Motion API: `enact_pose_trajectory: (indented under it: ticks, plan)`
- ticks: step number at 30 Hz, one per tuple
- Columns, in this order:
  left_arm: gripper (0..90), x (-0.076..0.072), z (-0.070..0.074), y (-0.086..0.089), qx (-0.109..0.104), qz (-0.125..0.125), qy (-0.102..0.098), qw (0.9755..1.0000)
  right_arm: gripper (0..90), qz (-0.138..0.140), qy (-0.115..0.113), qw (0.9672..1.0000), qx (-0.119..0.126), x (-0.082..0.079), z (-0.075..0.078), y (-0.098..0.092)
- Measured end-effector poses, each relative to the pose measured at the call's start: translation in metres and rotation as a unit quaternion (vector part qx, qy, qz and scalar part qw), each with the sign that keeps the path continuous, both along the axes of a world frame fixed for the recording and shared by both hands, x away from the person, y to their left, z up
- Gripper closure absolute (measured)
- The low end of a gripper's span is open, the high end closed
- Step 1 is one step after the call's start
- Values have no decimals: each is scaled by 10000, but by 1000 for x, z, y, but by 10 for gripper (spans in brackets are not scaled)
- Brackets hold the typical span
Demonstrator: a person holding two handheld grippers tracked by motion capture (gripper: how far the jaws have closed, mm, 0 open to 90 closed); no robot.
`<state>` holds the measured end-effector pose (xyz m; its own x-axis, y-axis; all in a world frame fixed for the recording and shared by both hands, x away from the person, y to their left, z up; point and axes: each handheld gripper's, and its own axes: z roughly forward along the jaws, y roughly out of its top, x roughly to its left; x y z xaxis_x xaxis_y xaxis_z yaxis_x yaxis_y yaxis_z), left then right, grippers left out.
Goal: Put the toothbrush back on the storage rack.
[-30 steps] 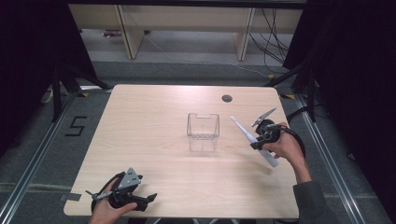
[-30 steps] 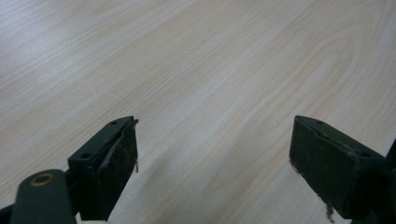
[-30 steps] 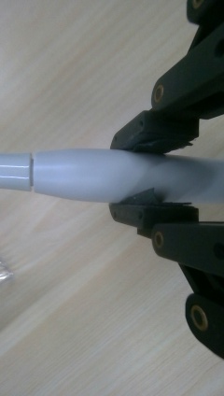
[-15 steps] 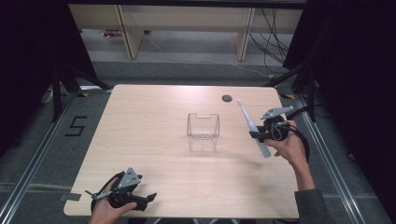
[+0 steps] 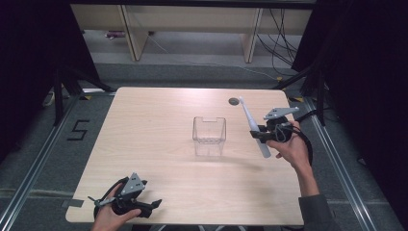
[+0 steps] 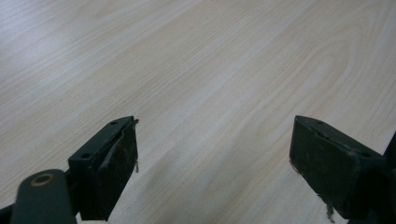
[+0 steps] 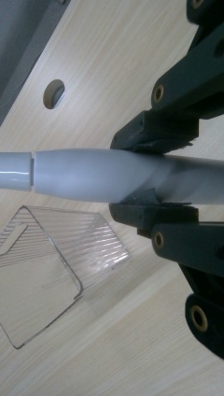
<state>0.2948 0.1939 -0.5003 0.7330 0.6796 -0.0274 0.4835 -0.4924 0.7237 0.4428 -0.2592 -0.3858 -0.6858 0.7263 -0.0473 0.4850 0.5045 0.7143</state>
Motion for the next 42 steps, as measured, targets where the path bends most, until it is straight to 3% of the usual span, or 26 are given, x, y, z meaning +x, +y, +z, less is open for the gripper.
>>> enact_pose_trajectory:
  ticks: [3,5,6,7,8,9,11,12,15,16,18,21,23,24,25,27,29,32,33,34,36,38,39,42]
  plan:
    - [147,0,-1,0,-32,27,-21,10000,666,-10,8,10000,45,1,2,3]
    - [147,0,-1,-1,-33,38,-18,10000,666,-1,-139,9998,124,3,1,4]
    - [147,0,-1,-1,-31,34,-12,10000,667,19,-31,9999,134,4,3,4]
    - [147,0,-1,-1,-41,30,-15,10000,667,90,-110,9998,133,5,3,4]
    - [147,0,-1,-1,-28,24,-16,10000,667,-57,-43,9998,205,4,3,6]
    - [147,0,-1,-1,-29,29,-18,10000,667,-36,-60,9997,246,5,4,7]
    - [147,0,-1,0,-54,46,-13,10000,667,-5,-110,9997,224,7,5,8]
    - [147,0,-1,0,-45,45,-10,10000,667,66,-238,9994,235,9,6,9]
    - [147,0,-1,0,-48,47,-13,10000,667,13,-221,9991,371,8,9,11]
    - [147,0,-1,0,-44,40,-15,10000,667,51,-359,9986,378,10,10,12]
    - [147,0,-1,0,-36,45,-6,10000,667,50,-285,9987,425,10,12,15]
    - [147,0,-1,0,-100,49,33,9999,667,92,-461,9977,482,13,14,19]
    - [147,1,-1,0,-46,56,5,10000,667,111,-451,9977,497,14,16,21]
    - [147,0,-1,0,-119,64,26,9999,667,93,-354,9979,536,14,17,22]
    - [147,0,-1,0,-107,50,32,9999,666,111,-456,9973,557,16,17,22]
    - [147,0,-2,0,-109,56,32,9999,666,141,-414,9971,622,17,18,23]
    - [147,2,-2,1,7,20,-9,10000,667,86,-375,9967,711,16,20,25]
    - [147,2,-2,1,-10,18,-9,10000,667,209,-583,9952,758,19,24,25]
    - [147,2,-1,1,12,3,14,10000,667,153,-485,9954,818,17,25,27]
    - [147,2,-1,1,10,1,-10,10000,667,213,-528,9945,873,19,26,27]
    - [147,2,-2,1,8,7,-8,10000,667,235,-574,9948,812,20,28,29]
    - [147,2,-2,1,6,15,-9,10000,667,192,-504,9944,911,19,29,33]
    - [147,2,-2,1,10,13,-5,10000,667,242,-617,9944,827,21,31,32]
    - [147,2,-1,1,-3,17,-12,10000,667,229,-540,9942,900,21,36,36]
